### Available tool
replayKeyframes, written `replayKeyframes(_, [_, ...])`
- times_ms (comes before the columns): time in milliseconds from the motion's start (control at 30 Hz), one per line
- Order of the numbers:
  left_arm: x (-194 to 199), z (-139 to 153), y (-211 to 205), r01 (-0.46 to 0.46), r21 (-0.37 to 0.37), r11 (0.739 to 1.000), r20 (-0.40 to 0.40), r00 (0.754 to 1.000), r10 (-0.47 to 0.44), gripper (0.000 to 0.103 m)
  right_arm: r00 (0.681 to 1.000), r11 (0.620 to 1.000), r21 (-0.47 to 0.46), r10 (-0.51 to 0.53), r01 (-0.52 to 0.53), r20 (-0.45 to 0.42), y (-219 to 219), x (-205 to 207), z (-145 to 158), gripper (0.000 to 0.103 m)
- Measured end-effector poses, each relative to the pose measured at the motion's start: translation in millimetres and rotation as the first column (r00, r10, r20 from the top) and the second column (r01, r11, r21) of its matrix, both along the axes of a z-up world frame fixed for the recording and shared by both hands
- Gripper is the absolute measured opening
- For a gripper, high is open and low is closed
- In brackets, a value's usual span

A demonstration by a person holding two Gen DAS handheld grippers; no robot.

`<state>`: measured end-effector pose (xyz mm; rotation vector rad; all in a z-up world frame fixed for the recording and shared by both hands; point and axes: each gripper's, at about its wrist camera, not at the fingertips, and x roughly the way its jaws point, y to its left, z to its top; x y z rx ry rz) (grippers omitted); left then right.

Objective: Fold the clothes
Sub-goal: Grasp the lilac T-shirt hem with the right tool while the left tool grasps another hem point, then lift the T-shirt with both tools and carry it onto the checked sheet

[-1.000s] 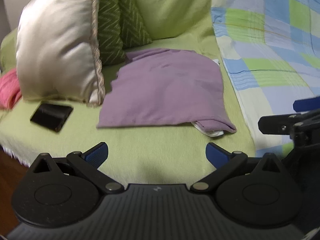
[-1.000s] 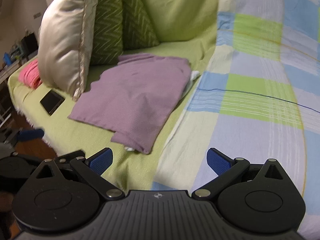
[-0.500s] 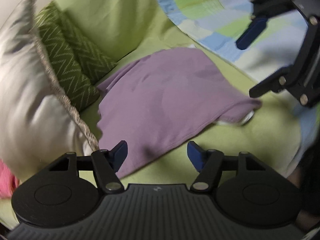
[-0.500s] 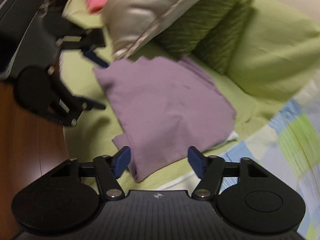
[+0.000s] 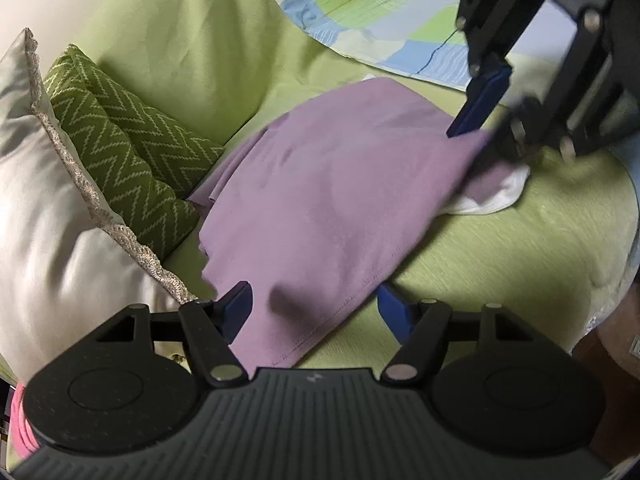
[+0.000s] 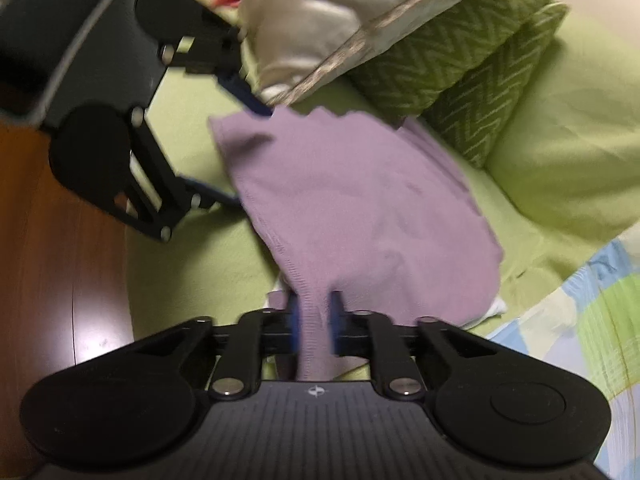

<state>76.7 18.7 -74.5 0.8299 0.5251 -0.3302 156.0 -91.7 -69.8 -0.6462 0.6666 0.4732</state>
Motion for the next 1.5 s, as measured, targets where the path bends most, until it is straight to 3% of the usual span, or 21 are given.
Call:
replayKeyframes(167, [2, 7, -1, -0.001, -0.022, 1.0, 0.007, 1.0, 0.002, 0.051, 0.997, 0.996, 0.076, -0.042, 0.037, 0.066, -11, -5, 31, 0.003])
replayKeyframes(233, [2, 14, -3, 0.002, -0.021, 1.0, 0.01, 1.0, -0.002, 0.038, 0.994, 0.995, 0.084, -0.052, 0.044, 0.095, -13, -7, 42, 0.003])
replayKeyframes(300, [2, 24, -3, 0.008, -0.025, 1.0, 0.012, 1.0, -0.008, 0.015, 0.991, 0.995, 0.085, -0.065, 0.055, 0.119, -15, -7, 49, 0.003])
replayKeyframes(367, [2, 36, -2, 0.01, -0.045, 0.999, 0.02, 1.0, -0.009, 0.003, 0.987, 0.994, 0.088, -0.078, 0.066, 0.141, -17, -6, 55, 0.003])
replayKeyframes(500, [7, 68, 0, 0.006, -0.093, 0.996, 0.07, 0.998, 0.001, 0.002, 0.976, 0.991, 0.107, -0.1, 0.08, 0.193, -23, -5, 73, 0.003])
replayKeyframes(633, [8, 110, -10, 0.034, -0.129, 0.991, 0.16, 0.987, -0.013, 0.002, 0.952, 0.984, 0.143, -0.143, 0.107, 0.272, -38, -10, 110, 0.002])
replayKeyframes(800, [-1, 166, -37, 0.117, -0.155, 0.981, 0.278, 0.958, -0.071, 0.002, 0.908, 0.969, 0.193, -0.214, 0.151, 0.361, -72, -29, 159, 0.002])
replayKeyframes(967, [-22, 215, -72, 0.219, -0.22, 0.95, 0.349, 0.928, -0.133, 0.002, 0.858, 0.961, 0.2, -0.263, 0.191, 0.441, -106, -65, 199, 0.002])
replayKeyframes(1067, [-41, 236, -95, 0.3, -0.256, 0.919, 0.366, 0.91, -0.195, 0.002, 0.823, 0.952, 0.21, -0.3, 0.223, 0.483, -131, -100, 221, 0.002])
replayKeyframes(1200, [-67, 256, -133, 0.417, -0.315, 0.853, 0.35, 0.886, -0.304, 0.002, 0.778, 0.939, 0.192, -0.344, 0.285, 0.526, -165, -146, 246, 0.002])
replayKeyframes(1300, [-91, 266, -163, 0.501, -0.384, 0.776, 0.317, 0.861, -0.399, 0.002, 0.733, 0.925, 0.165, -0.373, 0.343, 0.568, -186, -185, 263, 0.002])
replayKeyframes(1400, [-114, 271, -191, 0.566, -0.467, 0.679, 0.278, 0.823, -0.495, 0.002, 0.69, 0.907, 0.112, -0.385, 0.407, 0.613, -202, -222, 279, 0.003])
replayKeyframes(1500, [-125, 269, -218, 0.578, -0.565, 0.589, 0.216, 0.793, -0.57, 0.002, 0.685, 0.899, 0.074, -0.38, 0.432, 0.621, -217, -233, 290, 0.003])
